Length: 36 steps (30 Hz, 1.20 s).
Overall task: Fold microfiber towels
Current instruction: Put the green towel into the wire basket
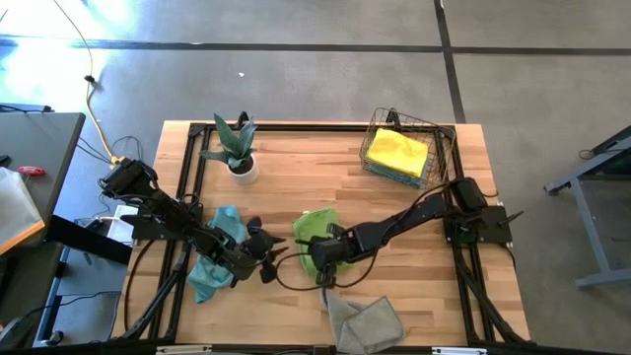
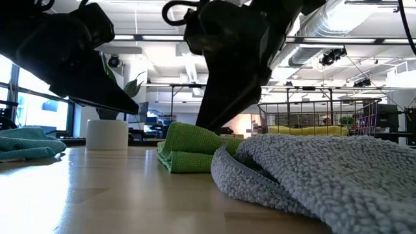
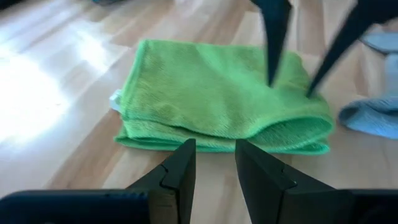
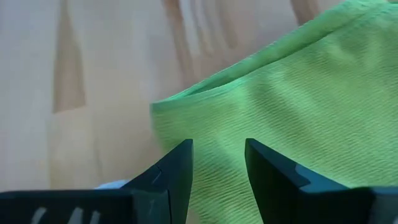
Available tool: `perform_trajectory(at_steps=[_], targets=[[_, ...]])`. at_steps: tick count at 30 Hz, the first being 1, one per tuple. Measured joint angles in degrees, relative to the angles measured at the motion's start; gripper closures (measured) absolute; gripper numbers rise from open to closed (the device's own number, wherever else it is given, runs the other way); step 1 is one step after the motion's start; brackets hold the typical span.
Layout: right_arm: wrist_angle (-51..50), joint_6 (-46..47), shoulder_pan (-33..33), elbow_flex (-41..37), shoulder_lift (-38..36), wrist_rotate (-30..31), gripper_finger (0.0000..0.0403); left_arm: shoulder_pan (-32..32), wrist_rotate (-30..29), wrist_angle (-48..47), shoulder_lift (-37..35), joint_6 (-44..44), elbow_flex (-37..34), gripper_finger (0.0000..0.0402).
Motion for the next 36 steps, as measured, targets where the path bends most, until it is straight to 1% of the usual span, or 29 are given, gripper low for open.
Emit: perform_trajectory(at_steps=[5, 9, 11, 14, 17, 19, 22, 25, 27, 30, 32, 34, 36], targets=[[0.77, -0.35, 1.49, 0.0, -0.01, -0.02, 0.0265, 0.43, -3.17, 0.36, 0.0, -2.91, 0.0, 0.0298], [-5.13, -1.33, 1.66, -0.02, -3.71, 0.35, 0.0265, 1.45, -2.98, 0.43, 0.03, -8.58, 0.0, 0.0298], [-9.64, -2.09, 1.54, 0.02, -6.97, 3.03, 0.0265, 2.28, -1.53, 0.57, 0.43, -10.38, 0.0, 0.0298], [-14.71, -5.24, 1.53, 0.02, -10.81, 8.82, 0.0265, 4.13, 1.64, 0.51, 1.21, -12.45, 0.0, 0.0298], [-16.89, -9.64, 1.57, -0.31, -13.1, 13.94, 0.0265, 6.66, 4.44, 0.63, 2.73, -16.22, 0.01, 0.0297], [-16.01, -12.68, 1.35, -2.45, -13.64, 15.86, 0.0265, 8.34, 5.77, 1.56, 4.29, -18.69, 0.03, 0.0297], [-13.81, -14.76, -0.18, -7.41, -13.51, 15.99, 0.0265, 10.57, 7.99, 3.88, 7.38, -20.01, 0.0, 0.0297], [-9.08, -12.97, -2.55, -12.21, -13.51, 16.0, 0.0265, 12.35, 10.26, 8.86, 10.32, -17.14, 0.0, 0.0297], [-4.93, -12.59, -3.91, -14.57, -13.57, 16.02, 0.0265, 13.45, 12.17, 13.29, 12.52, -13.29, 0.07, 0.0297], [1.71, -16.09, -5.39, -17.95, -13.64, 13.76, 0.0265, 15.32, 15.83, 18.31, 15.87, -8.26, 0.45, 0.0297], [4.54, -18.28, -6.25, -20.01, -13.64, 12.6, 0.0265, 16.65, 17.59, 19.55, 17.42, -7.82, 1.53, 0.0297], [7.4, -19.05, -7.09, -21.28, -13.64, 11.03, 0.0265, 17.88, 17.7, 20.23, 19.28, -7.09, 3.11, 0.0298], [9.33, -19.52, -7.72, -22.29, -13.64, 9.03, 0.0265, 19.14, 17.84, 20.3, 20.19, -4.41, 4.66, 0.0298]])
